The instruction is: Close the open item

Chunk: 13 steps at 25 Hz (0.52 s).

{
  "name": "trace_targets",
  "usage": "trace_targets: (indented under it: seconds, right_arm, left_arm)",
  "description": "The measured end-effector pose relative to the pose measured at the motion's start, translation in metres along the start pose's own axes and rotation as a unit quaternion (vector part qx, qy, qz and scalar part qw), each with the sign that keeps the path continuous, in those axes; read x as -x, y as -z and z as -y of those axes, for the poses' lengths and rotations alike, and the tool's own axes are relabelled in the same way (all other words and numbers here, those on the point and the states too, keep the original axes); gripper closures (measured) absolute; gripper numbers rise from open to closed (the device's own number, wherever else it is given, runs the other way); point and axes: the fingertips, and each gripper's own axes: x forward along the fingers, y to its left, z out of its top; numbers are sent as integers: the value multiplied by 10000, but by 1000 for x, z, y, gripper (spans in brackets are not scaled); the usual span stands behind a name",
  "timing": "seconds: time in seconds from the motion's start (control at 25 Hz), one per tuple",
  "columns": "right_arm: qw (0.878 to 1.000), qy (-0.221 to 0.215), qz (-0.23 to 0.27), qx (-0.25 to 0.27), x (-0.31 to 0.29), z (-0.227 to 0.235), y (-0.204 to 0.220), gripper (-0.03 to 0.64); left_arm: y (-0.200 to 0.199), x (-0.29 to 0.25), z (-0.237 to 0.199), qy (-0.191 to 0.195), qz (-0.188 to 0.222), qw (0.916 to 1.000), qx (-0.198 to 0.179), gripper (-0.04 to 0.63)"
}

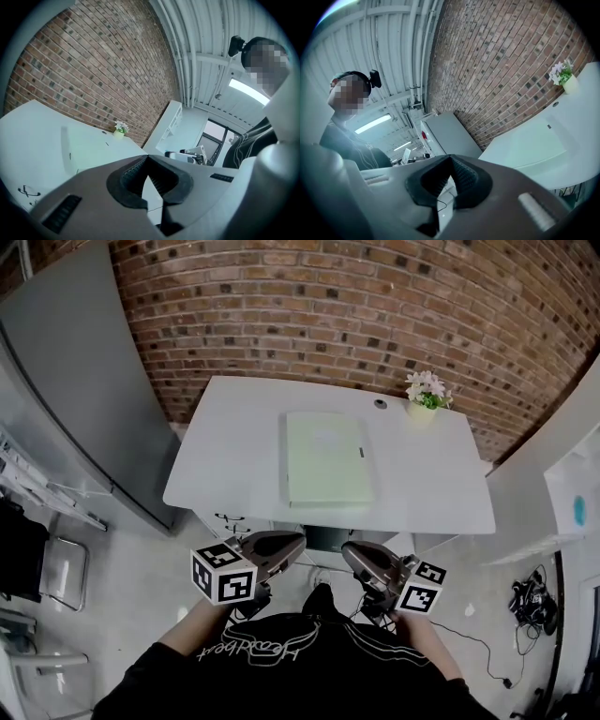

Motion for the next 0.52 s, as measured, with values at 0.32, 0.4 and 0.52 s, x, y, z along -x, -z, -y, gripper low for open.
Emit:
trace_targets:
  seconds: [0.32, 0.4, 0.52]
  right_arm:
    - [9999, -69, 32, -140, -3, -8, 7, 614]
    - [9998, -82, 66, -172, -4, -10, 8, 614]
    - [9997, -95, 89, -192, -3, -14, 11, 614]
  left_arm:
    - [5, 6, 5, 24, -3, 10000, 18, 594]
    - [6, 7, 5, 22, 1, 10000, 23, 594]
    - [9, 9, 7, 27, -2, 10000, 31, 594]
